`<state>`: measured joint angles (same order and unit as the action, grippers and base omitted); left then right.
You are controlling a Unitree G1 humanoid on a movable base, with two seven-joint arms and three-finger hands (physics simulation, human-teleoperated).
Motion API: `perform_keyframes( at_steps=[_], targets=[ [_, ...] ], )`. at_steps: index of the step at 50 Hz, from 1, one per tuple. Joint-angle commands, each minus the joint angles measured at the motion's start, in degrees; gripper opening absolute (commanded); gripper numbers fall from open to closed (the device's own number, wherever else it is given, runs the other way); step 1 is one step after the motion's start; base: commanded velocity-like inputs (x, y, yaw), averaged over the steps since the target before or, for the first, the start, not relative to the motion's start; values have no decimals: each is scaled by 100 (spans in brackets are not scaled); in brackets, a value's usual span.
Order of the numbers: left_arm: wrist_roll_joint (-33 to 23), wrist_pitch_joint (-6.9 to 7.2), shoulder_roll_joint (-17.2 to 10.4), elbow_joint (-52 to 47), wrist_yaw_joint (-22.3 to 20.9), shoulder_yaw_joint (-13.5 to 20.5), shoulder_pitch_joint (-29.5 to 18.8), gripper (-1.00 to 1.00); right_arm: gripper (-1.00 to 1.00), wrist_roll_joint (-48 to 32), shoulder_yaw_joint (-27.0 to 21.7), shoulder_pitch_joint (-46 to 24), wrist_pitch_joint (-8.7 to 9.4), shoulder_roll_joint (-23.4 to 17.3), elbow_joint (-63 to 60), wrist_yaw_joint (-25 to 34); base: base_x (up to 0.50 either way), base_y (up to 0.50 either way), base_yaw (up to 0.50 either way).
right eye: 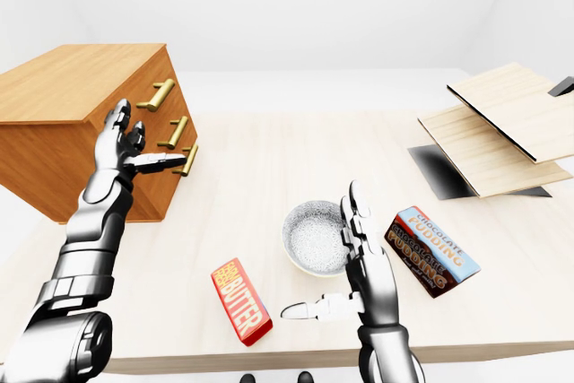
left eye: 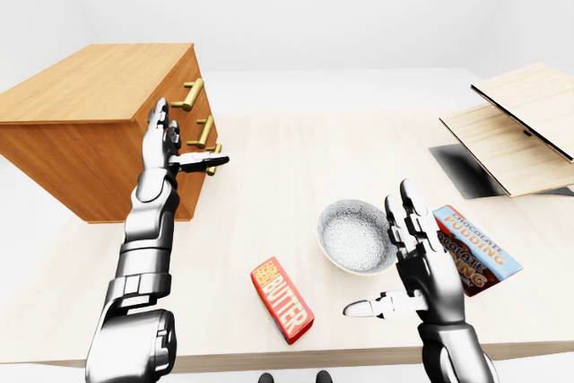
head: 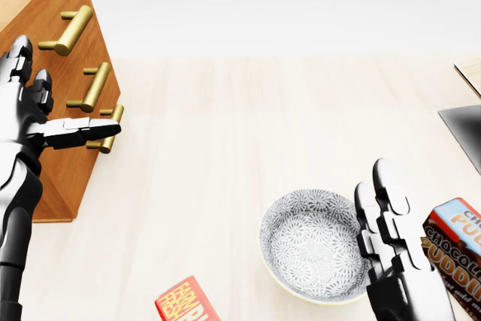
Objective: Close the top drawer of the cabinet and put the bowl on top of it.
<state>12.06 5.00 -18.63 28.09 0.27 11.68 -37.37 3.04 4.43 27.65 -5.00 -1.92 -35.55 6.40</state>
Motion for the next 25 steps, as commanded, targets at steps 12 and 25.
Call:
perform_keyframes(
  at_steps=[12,25],
  targets=[
    [-76,0,386,-3121,81,72,1352,100,100,22,-48,-21,0,18,58,38,0,0,0],
    [-403,0,741,-4607,-263,-30,1912,100,100,28,-47,-25,0,18,41,35,0,0,0]
  ],
)
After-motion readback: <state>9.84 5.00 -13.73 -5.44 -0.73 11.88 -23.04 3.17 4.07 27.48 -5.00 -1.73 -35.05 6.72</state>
